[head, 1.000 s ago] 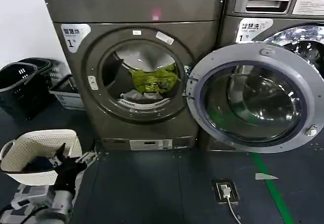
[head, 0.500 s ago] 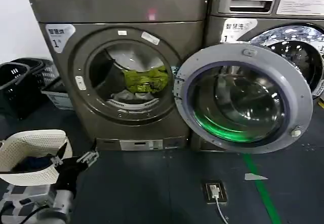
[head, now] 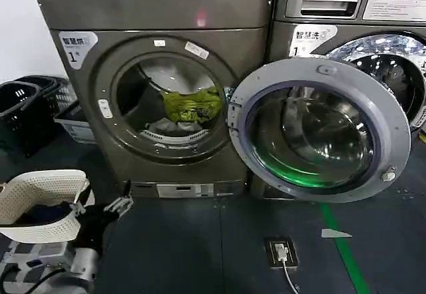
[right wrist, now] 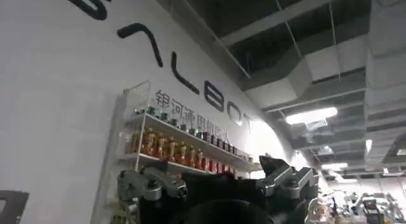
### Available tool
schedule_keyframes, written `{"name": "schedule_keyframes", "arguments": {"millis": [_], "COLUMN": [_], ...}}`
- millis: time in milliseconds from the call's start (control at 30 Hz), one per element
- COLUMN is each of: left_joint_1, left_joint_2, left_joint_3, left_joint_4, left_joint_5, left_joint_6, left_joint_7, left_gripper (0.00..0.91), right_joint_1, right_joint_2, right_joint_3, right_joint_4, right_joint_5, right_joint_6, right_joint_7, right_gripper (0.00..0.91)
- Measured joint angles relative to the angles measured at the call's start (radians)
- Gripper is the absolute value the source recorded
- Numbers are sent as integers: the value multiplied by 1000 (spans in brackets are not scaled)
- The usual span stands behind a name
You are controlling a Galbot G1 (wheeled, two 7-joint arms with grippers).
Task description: Grasp the clothes from the dryer.
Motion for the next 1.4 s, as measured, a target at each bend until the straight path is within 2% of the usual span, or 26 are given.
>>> {"name": "schedule_keyframes", "arguments": {"millis": [1400], "left_joint_1": [-3], "left_joint_2": [23], "left_joint_3": [26], "left_joint_4": [13], "left_joint_5": [3], "left_joint_6": [0], "left_joint_7": [13], "left_gripper": [907], "right_joint_1": [-10], "right_joint_2": [32], "right_joint_3": [1], "right_joint_4": [23], "right_joint_5": [-6], "right_joint_6": [28], "right_joint_7": [-37], "right_gripper": [907]}}
